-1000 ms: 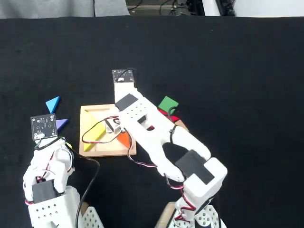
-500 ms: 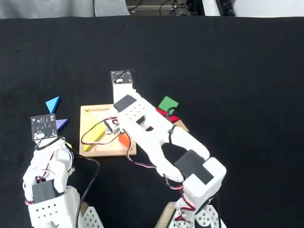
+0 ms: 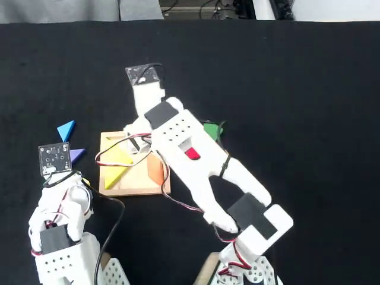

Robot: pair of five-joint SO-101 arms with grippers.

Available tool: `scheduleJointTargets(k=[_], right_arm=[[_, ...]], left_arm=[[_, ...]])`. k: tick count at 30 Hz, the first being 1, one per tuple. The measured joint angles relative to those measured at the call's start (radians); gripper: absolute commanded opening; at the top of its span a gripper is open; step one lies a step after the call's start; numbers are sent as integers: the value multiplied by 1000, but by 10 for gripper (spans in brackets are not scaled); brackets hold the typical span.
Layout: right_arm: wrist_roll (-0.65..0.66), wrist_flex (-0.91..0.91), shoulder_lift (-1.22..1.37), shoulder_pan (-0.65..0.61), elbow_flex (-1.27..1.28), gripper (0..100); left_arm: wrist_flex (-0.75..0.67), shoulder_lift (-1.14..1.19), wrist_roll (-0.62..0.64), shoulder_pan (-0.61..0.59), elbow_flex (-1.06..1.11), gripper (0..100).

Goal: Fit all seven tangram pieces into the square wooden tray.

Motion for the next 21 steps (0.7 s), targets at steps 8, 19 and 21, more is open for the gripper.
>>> scheduleJointTargets(k=[8,19,21], right_arm=[[5,-38,161,41,38,11],[6,-9,230,44,34,11],[6,6,230,44,12,11]], left_arm=[[0,0,0,0,0,66],[0,0,0,0,0,66],[0,0,0,0,0,66]])
